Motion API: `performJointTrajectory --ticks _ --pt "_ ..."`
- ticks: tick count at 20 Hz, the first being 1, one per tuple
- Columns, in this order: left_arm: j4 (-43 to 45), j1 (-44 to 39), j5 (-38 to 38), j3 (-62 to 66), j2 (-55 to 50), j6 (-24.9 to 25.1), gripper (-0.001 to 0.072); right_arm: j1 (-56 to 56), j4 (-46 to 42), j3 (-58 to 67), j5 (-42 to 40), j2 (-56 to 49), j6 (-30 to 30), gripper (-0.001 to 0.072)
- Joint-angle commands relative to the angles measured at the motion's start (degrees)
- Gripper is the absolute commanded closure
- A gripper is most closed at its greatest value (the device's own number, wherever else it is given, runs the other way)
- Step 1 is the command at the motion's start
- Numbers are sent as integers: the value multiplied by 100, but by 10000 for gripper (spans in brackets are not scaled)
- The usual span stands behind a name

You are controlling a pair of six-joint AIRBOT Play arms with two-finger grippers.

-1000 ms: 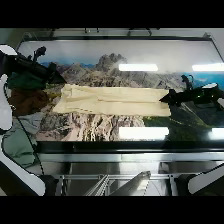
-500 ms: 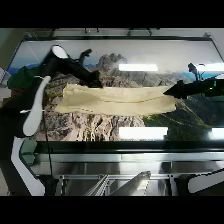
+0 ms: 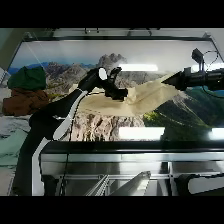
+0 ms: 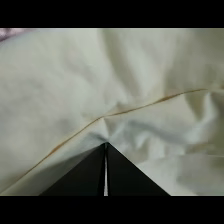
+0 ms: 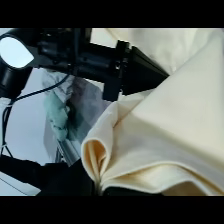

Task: Fold the shirts.

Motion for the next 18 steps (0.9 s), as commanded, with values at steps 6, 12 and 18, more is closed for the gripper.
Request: performJointTrajectory --ticks 6,12,18 --pt "-1639 538 -695 -155 1019 551 705 1235 879 9 -643 232 177 692" --pt "-1727 2433 -1515 -157 2559 566 705 3554 402 472 -3670 -50 238 693" --pt "-1733 3342 -1786 -393 2944 863 704 5506 -2710 3574 -4387 -2400 1934 593"
